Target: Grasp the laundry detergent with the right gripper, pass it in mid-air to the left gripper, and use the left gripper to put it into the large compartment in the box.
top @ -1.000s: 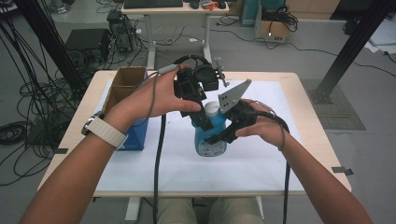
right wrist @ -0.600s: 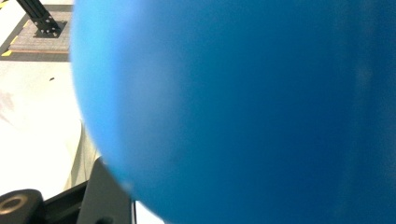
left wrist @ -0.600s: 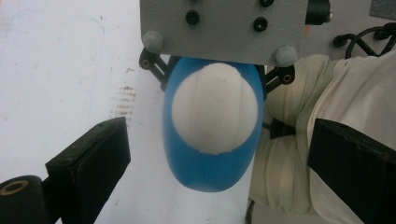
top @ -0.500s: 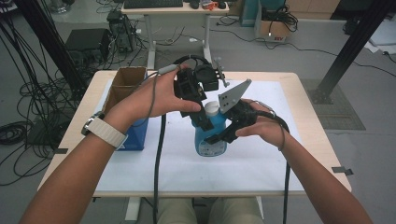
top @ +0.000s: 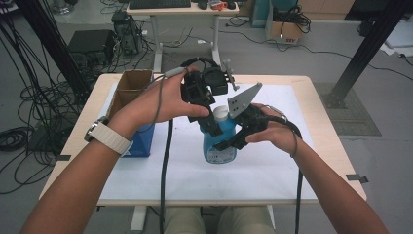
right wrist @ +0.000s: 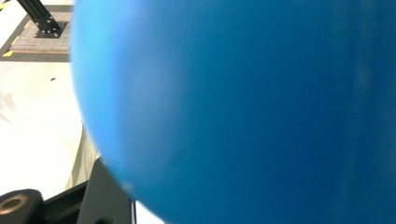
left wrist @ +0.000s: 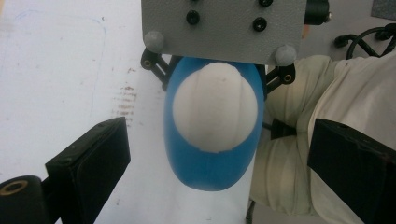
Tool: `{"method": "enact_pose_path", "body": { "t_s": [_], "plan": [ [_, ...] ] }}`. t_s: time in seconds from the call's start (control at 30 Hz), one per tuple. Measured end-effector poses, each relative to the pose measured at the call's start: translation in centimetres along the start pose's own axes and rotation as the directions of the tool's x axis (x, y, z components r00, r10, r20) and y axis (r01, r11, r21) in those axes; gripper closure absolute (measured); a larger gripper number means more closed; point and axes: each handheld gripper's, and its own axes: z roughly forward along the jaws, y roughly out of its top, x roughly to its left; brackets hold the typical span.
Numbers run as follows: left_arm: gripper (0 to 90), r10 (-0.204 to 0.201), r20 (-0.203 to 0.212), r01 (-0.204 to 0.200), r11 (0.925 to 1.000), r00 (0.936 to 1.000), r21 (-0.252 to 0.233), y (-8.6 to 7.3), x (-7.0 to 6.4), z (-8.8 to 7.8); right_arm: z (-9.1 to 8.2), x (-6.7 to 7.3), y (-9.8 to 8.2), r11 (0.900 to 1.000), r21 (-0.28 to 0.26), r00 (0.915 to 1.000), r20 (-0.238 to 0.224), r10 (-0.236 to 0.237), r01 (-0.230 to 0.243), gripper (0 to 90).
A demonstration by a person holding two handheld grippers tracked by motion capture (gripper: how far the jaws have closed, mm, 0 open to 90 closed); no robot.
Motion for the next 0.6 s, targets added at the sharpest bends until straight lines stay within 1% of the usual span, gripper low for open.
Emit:
{"method": "enact_pose_path", "body": {
  "t_s": [0.1, 0.6],
  "plan": [
    [6.0, -0.002, 0.000, 0.002, 1.0000, 1.0000, -0.002, 0.00, 0.00, 0.04, 0.08, -0.14, -0.03, 1.000, -0.005, 0.9999, 0.003, -0.012, 0.012, 43.4],
    [6.0, -0.001, -0.001, 0.001, 1.0000, 1.0000, -0.001, -0.01, -0.05, 0.03, 0.07, -0.16, -0.05, 1.000, -0.003, 0.9999, 0.002, -0.010, 0.010, 43.3]
  ]
}}
